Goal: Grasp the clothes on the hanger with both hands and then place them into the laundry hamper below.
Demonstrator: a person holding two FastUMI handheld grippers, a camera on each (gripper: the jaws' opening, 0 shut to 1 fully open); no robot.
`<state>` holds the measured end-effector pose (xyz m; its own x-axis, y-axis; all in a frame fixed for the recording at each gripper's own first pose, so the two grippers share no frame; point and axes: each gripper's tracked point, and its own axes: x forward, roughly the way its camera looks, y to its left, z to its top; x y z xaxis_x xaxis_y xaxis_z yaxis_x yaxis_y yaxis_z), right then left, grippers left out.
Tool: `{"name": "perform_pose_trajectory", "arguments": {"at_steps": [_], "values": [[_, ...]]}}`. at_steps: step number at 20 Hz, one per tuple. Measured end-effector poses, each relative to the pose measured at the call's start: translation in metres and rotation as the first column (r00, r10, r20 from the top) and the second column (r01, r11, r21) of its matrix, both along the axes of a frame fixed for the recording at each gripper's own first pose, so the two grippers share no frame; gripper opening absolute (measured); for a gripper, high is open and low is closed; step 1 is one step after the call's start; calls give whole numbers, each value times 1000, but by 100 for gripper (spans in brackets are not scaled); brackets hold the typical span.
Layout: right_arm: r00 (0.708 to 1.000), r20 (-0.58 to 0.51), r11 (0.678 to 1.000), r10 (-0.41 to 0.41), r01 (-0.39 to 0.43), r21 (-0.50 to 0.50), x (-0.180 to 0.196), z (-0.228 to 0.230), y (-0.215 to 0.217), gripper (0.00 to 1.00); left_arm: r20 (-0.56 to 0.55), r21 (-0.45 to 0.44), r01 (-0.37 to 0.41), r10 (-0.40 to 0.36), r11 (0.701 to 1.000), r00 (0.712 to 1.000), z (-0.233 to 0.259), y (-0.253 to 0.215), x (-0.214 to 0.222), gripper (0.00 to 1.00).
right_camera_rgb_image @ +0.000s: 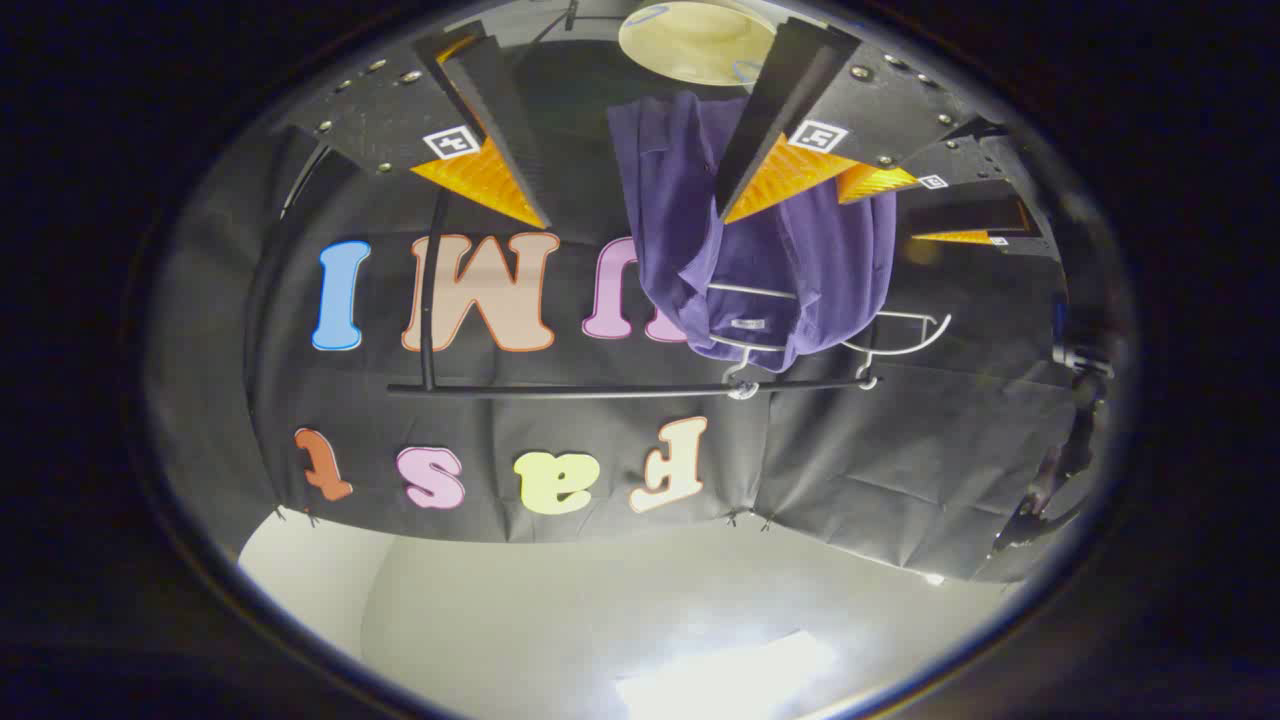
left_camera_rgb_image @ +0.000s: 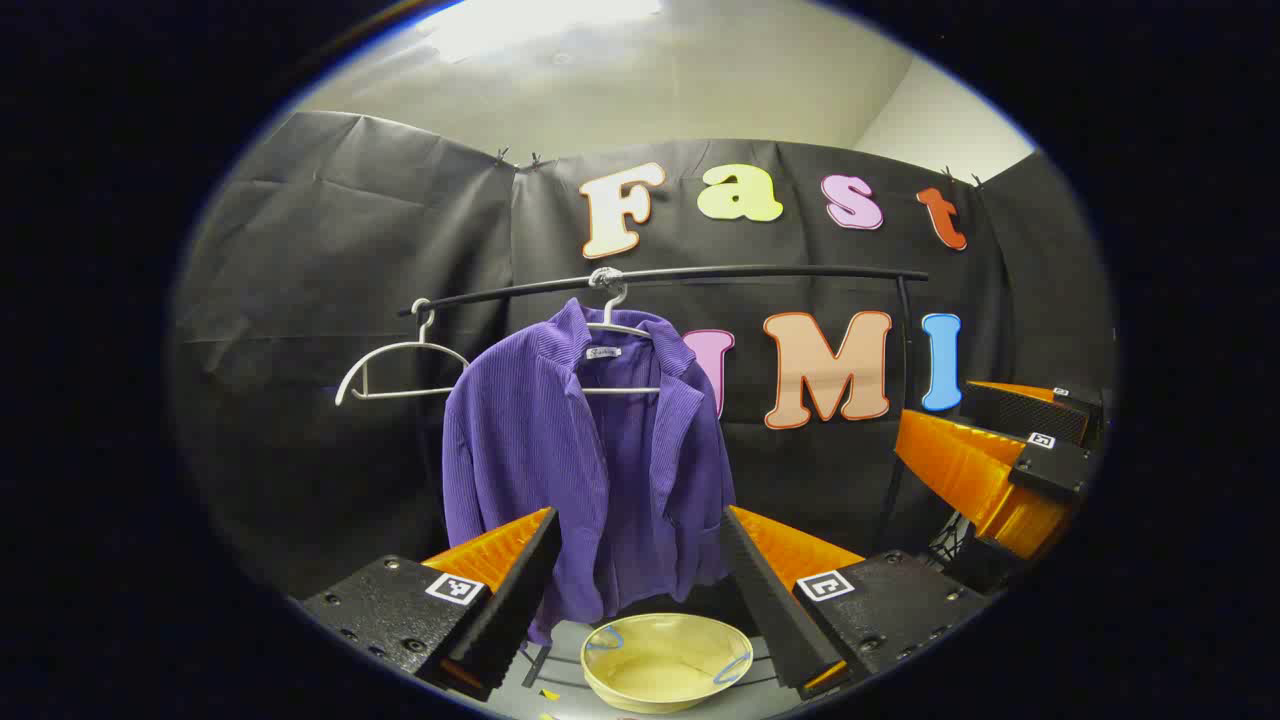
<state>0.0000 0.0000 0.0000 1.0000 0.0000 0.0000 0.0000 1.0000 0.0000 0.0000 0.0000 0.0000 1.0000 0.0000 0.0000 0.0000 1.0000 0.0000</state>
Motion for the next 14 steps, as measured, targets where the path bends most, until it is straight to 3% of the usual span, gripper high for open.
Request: {"name": "perform_pose_trajectory", "arguments": {"at_steps": [4, 14], "values": [[1000, 2, 1000, 5, -5, 3, 1, 1, 1, 93, -1, 13, 0, 0, 1000, 1000, 1, -2, -3, 98], [999, -21, 999, 46, -46, -1, 20, -12, 6, 96, -32, 17, -19, 20, 1000, 999, -8, -4, 10, 98]]}}
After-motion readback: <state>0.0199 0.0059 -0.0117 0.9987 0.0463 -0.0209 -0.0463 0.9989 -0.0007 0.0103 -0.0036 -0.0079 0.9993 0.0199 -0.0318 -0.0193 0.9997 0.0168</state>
